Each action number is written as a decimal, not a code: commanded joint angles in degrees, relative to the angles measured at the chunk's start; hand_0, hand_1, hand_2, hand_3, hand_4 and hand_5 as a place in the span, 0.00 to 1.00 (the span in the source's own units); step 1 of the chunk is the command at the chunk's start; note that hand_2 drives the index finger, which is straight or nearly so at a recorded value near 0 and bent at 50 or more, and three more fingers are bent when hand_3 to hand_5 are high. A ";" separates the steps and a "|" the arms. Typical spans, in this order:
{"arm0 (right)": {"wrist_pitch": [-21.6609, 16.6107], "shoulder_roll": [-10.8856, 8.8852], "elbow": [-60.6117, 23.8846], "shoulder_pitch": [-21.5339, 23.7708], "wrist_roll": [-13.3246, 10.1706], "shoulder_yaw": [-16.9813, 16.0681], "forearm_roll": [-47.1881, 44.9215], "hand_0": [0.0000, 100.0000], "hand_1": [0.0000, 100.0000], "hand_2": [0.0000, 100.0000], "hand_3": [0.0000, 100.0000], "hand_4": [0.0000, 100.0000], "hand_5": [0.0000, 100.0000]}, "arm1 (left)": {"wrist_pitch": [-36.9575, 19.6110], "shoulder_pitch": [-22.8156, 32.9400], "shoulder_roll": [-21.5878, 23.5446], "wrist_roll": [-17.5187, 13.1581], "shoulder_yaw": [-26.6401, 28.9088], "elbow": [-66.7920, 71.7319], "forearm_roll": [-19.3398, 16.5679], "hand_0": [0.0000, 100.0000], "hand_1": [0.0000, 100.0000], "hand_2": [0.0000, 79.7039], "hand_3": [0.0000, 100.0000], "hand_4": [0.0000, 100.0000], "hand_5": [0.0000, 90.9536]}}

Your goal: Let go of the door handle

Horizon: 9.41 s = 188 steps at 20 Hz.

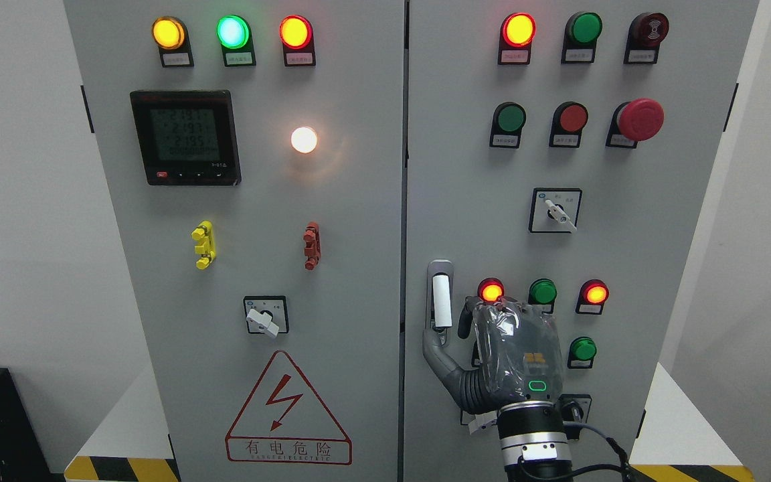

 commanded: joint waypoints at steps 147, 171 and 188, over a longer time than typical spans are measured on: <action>1.24 -0.23 -0.19 -0.20 -0.16 -1.36 -1.87 0.49 0.40 0.70 0.96 0.79 0.77 | -0.05 0.00 -0.02 -0.04 0.00 0.00 0.00 0.00 0.00 0.05 0.10 0.00 0.00; 1.15 -0.49 -0.28 -0.20 -1.12 -1.89 -1.87 0.48 0.40 0.70 0.96 0.80 0.77 | 0.04 0.00 -0.02 -0.04 0.00 0.00 0.00 0.00 0.00 0.05 0.10 0.00 0.00; 0.97 -0.66 -0.28 -0.28 -1.21 -2.51 -1.87 0.46 0.42 0.69 0.96 0.80 0.77 | 0.04 0.00 -0.02 -0.04 0.00 0.00 0.00 0.00 0.00 0.05 0.10 0.00 0.00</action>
